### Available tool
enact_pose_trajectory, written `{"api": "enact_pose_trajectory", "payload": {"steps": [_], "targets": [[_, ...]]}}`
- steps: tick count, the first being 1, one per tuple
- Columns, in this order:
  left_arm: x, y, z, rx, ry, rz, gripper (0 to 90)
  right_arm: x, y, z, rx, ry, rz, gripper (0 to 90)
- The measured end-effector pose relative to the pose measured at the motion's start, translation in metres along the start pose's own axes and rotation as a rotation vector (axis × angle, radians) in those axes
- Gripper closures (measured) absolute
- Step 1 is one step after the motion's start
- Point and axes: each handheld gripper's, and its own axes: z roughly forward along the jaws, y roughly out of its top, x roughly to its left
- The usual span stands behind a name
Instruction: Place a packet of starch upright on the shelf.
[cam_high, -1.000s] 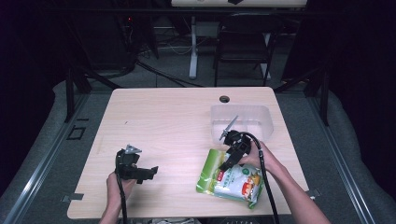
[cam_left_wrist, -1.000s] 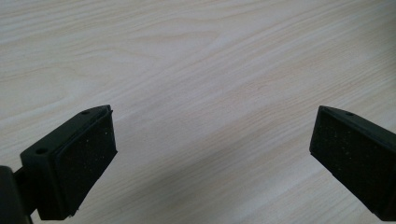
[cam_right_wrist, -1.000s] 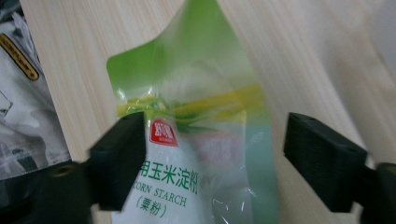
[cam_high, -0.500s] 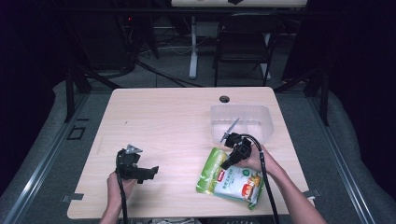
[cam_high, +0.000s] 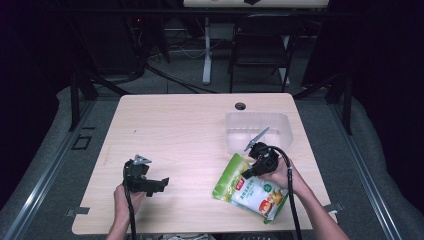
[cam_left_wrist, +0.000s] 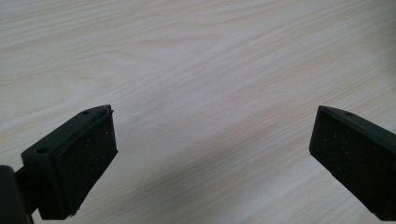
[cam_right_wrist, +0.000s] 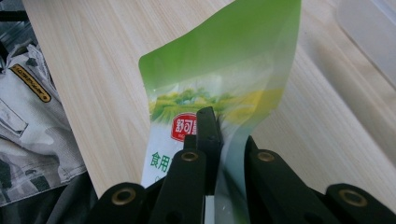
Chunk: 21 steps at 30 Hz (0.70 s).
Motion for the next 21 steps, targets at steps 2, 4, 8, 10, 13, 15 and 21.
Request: {"api": "enact_pose_trajectory", "payload": {"steps": [2, 4, 8, 10, 13, 15, 21], "targets": [[-0.001, 0.0, 0.0, -0.004, -0.002, 0.003, 0.5, 0.002, -0.003, -0.006, -0.016, -0.014, 0.012, 88.4], [-0.001, 0.0, 0.0, -0.003, -0.005, 0.003, 0.5, 0.003, -0.007, -0.013, -0.046, -0.021, 0.024, 88.6], [-0.001, 0.0, 0.0, -0.002, 0.002, 0.007, 0.5, 0.006, -0.018, -0.031, -0.164, -0.068, 0.056, 89.4], [-0.001, 0.0, -0.001, -0.002, 0.006, 0.007, 0.5, 0.008, -0.024, -0.041, -0.211, -0.076, 0.072, 89.6], [-0.001, 0.001, 0.0, -0.006, 0.004, 0.001, 0.6, 0.012, -0.03, -0.05, -0.234, -0.092, 0.083, 90.0], [-0.002, 0.002, 0.0, -0.009, 0.003, 0.015, 0.6, 0.015, -0.033, -0.053, -0.245, -0.103, 0.088, 90.0], [-0.004, 0.002, 0.001, -0.005, 0.007, 0.02, 0.6, 0.014, -0.04, -0.059, -0.267, -0.094, 0.108, 90.0]]}}
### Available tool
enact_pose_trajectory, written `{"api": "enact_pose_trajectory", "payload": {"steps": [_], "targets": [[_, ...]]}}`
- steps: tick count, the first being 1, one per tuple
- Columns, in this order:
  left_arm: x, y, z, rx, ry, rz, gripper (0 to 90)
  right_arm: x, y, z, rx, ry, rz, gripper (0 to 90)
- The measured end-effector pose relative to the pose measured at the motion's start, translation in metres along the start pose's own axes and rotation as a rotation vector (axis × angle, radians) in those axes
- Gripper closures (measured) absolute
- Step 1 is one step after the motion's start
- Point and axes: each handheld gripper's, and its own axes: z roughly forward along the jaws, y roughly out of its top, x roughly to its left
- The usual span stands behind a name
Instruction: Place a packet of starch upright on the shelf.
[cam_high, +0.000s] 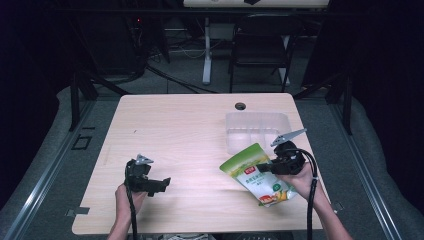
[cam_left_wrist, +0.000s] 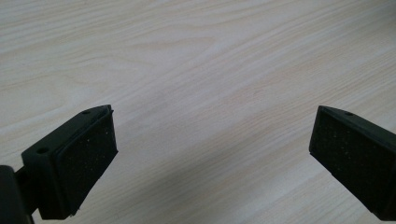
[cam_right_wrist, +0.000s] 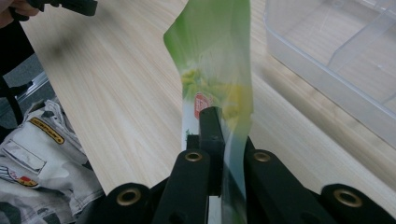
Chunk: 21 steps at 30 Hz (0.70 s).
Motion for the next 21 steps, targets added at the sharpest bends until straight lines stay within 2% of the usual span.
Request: {"api": "enact_pose_trajectory", "payload": {"steps": [5, 17, 21], "targets": [[0.0, 0.0, 0.0, -0.004, -0.004, -0.005, 0.6, 0.001, -0.002, -0.007, -0.018, 0.0, 0.003, 90.0], [0.0, 0.0, -0.001, 0.001, -0.004, 0.002, 0.7, 0.002, -0.004, -0.026, -0.075, -0.041, 0.026, 90.0], [-0.001, 0.0, -0.001, 0.0, -0.005, 0.001, 0.7, 0.002, -0.003, -0.029, -0.07, -0.043, 0.023, 90.0]]}}
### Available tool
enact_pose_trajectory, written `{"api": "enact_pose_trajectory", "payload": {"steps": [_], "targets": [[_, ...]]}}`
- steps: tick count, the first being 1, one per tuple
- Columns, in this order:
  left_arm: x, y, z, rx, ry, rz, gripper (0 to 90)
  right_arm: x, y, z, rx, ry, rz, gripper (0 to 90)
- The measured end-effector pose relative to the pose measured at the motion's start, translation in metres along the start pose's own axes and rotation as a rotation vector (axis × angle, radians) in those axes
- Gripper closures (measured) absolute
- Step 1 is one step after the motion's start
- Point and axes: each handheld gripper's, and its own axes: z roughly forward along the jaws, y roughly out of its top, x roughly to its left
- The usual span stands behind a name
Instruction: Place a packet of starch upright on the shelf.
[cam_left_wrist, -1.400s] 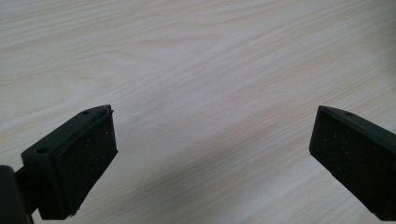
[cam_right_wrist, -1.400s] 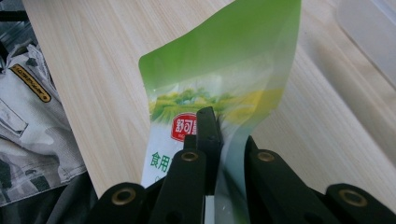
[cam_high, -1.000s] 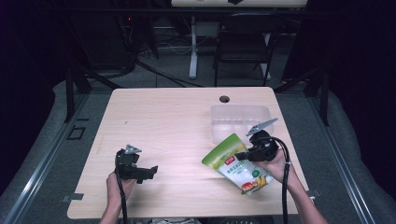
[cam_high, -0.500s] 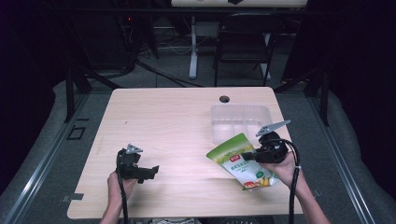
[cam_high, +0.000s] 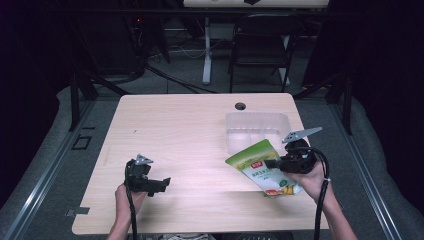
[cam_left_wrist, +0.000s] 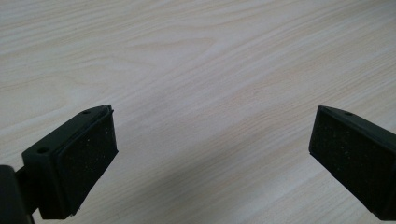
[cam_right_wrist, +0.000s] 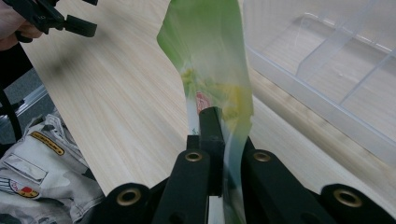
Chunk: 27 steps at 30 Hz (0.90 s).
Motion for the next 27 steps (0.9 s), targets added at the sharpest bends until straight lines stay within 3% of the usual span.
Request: {"api": "enact_pose_trajectory", "payload": {"steps": [27], "targets": [[0.0, 0.0, 0.0, -0.001, 0.003, -0.003, 0.9, -0.006, 0.008, -0.025, -0.082, -0.047, 0.033, 90.0]]}}
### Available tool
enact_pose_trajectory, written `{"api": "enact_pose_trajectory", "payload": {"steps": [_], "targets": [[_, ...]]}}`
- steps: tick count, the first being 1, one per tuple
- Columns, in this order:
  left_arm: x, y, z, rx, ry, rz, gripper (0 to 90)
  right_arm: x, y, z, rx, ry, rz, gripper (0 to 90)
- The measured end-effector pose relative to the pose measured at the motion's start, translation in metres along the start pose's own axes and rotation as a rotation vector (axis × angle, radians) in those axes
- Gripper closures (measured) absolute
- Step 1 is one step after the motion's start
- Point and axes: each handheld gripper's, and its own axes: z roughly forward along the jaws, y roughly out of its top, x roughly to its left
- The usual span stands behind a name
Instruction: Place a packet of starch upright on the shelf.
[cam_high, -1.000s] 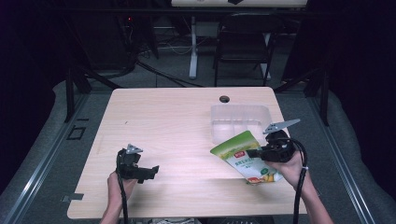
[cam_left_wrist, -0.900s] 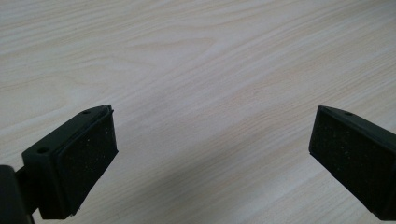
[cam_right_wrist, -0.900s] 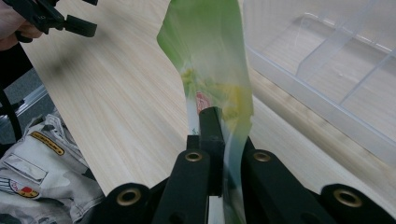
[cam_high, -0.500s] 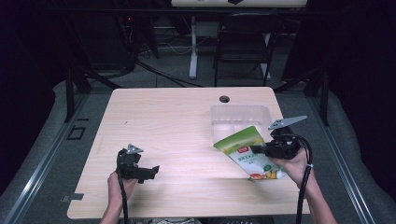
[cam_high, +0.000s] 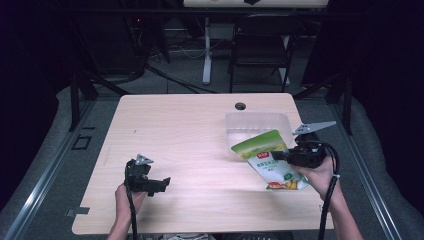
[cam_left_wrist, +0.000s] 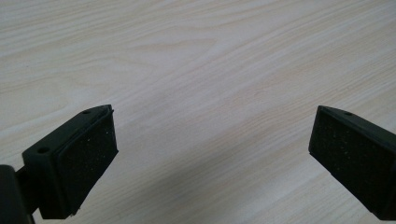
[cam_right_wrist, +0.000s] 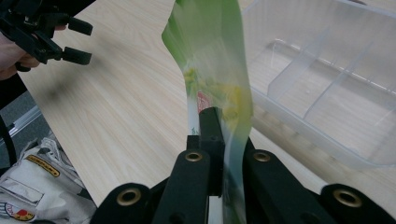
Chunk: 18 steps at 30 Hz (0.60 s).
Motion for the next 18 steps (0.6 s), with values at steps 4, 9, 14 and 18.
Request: {"api": "enact_pose_trajectory", "payload": {"steps": [4, 9, 14, 18], "targets": [[-0.003, 0.002, 0.003, 0.009, -0.003, 0.009, 0.9, -0.003, 0.009, -0.004, -0.021, -0.018, 0.007, 90.0], [-0.009, 0.002, 0.002, -0.002, -0.003, 0.021, 1.0, -0.002, 0.021, -0.011, -0.03, -0.052, 0.005, 90.0], [-0.008, 0.002, 0.003, 0.005, -0.009, 0.019, 1.0, -0.001, 0.031, -0.018, -0.049, -0.075, 0.015, 90.0], [-0.006, 0.002, 0.0, -0.019, -0.001, 0.012, 1.1, -0.004, 0.036, -0.022, -0.073, -0.095, 0.036, 90.0]]}}
